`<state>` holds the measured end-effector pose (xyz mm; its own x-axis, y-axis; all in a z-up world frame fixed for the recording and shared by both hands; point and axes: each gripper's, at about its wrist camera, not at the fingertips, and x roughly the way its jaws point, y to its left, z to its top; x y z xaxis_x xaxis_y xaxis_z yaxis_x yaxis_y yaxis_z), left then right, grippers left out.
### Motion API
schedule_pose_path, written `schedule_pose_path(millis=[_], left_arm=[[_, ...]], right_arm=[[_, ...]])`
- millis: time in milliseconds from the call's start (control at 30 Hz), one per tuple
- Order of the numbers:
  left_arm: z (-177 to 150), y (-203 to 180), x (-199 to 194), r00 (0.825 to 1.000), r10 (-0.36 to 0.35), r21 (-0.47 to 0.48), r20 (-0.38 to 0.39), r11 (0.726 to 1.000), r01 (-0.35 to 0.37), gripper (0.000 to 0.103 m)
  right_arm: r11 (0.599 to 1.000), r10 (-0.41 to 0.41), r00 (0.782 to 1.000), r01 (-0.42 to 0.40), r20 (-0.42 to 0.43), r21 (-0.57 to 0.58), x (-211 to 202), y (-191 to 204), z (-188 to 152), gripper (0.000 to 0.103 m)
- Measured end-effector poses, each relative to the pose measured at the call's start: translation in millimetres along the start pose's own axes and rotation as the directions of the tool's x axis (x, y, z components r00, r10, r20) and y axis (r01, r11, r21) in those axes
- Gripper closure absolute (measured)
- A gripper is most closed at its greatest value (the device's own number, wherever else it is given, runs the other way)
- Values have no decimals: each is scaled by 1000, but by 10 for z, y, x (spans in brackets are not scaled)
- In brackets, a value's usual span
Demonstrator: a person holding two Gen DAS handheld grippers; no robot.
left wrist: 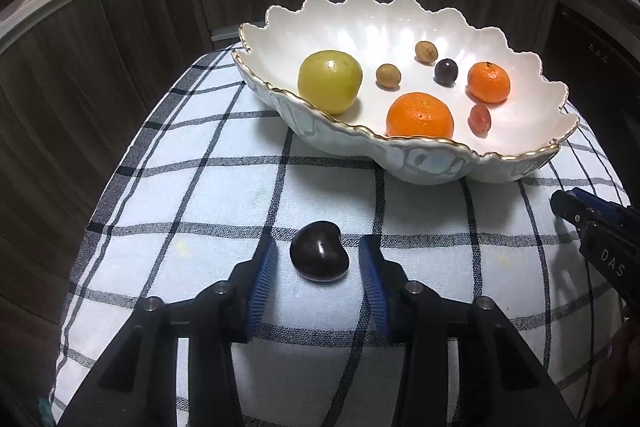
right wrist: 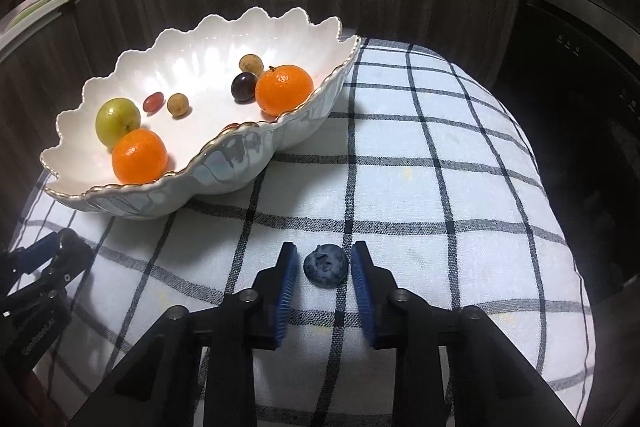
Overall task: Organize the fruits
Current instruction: 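Grasp the dark plum with the left tool while the right tool grasps the blueberry, then carry the dark plum and blueberry over the white bowl with both tools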
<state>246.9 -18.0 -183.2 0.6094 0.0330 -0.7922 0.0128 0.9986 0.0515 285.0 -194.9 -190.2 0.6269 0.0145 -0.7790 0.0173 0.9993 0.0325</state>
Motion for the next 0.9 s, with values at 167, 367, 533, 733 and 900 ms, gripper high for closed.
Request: schedule_pose_path(millis=[167,367,533,733,900], left_arm=[[2,2,-10,1000,-3,-1,5,1000,3,75],[-2,17,-30,1000,-6,-8,11,1000,6,76],[2,9,-72,1000,-6,-6,19,1000,6,76],[33,9,-170,999,-5,-7,39,1000,6,76],[55,20,-311,998,-3,-8,65,1000,4,76]], right_arm=[[1000,5,1000,-5,3,2,-4,-5,-2,79],[1000,5,1000,-5,4,1,-4,-7,-5,79],[1000,7,1000,-7,7,-1,-48,-1,-1,79],[1000,8,1000,-8,23,-2,-156,4,21,79],[1000,11,999,-11,48,-4,-283,15,58,79]])
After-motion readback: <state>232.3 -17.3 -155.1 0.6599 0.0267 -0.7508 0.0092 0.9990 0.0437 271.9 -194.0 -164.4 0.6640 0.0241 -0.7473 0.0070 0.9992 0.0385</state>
